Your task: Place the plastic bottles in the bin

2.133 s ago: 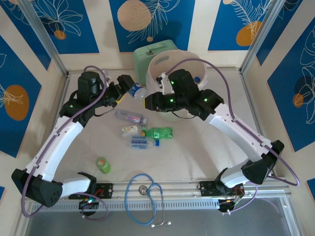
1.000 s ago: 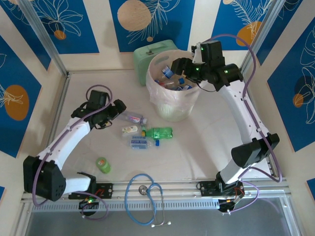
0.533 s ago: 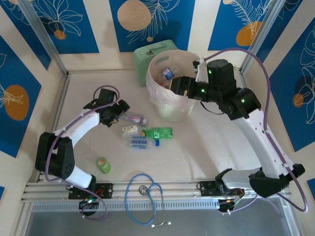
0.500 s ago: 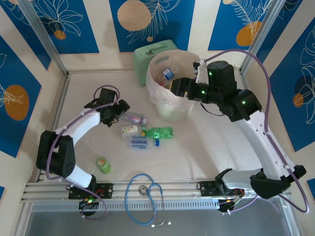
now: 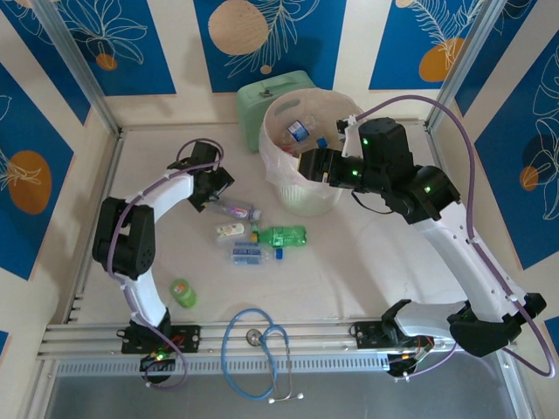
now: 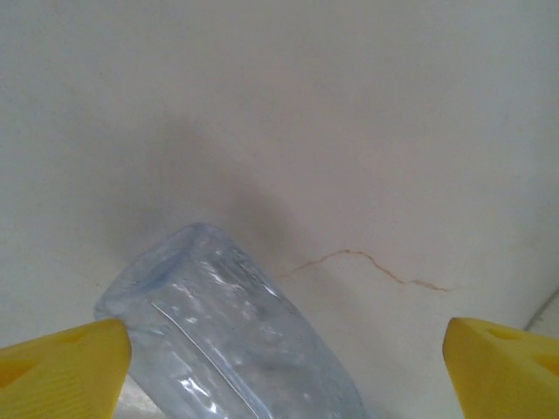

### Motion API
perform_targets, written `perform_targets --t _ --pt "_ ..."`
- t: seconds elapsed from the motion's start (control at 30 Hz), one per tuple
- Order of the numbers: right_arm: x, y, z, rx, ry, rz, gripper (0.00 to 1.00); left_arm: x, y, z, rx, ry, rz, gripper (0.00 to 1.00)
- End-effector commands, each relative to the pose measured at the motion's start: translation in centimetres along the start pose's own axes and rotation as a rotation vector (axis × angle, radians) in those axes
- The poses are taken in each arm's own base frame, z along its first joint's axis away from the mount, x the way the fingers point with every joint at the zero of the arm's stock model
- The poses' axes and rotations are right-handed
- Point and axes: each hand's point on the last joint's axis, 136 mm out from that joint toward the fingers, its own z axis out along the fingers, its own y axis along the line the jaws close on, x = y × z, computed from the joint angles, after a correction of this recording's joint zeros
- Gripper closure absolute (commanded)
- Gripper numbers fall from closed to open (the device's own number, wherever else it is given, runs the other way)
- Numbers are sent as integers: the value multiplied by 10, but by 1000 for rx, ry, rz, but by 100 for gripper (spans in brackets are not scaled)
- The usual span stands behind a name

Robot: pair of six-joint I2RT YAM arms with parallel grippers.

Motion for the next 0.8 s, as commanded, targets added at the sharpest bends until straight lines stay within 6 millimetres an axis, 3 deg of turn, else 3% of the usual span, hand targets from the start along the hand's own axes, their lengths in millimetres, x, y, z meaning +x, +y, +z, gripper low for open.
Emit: perform_targets --t 0.0,0.27,0.53,0.77 --pt "-3 1 -7 6 -25 4 33 1 12 3 -71 9 -9 8" --pt "3 -6 -5 25 -16 15 33 12 17 19 -108 44 1 7" --pt "5 -7 -11 36 -23 14 33 17 17 37 -130 63 18 14" --pt "7 -11 -17 50 -39 19 33 15 11 39 -116 67 12 31"
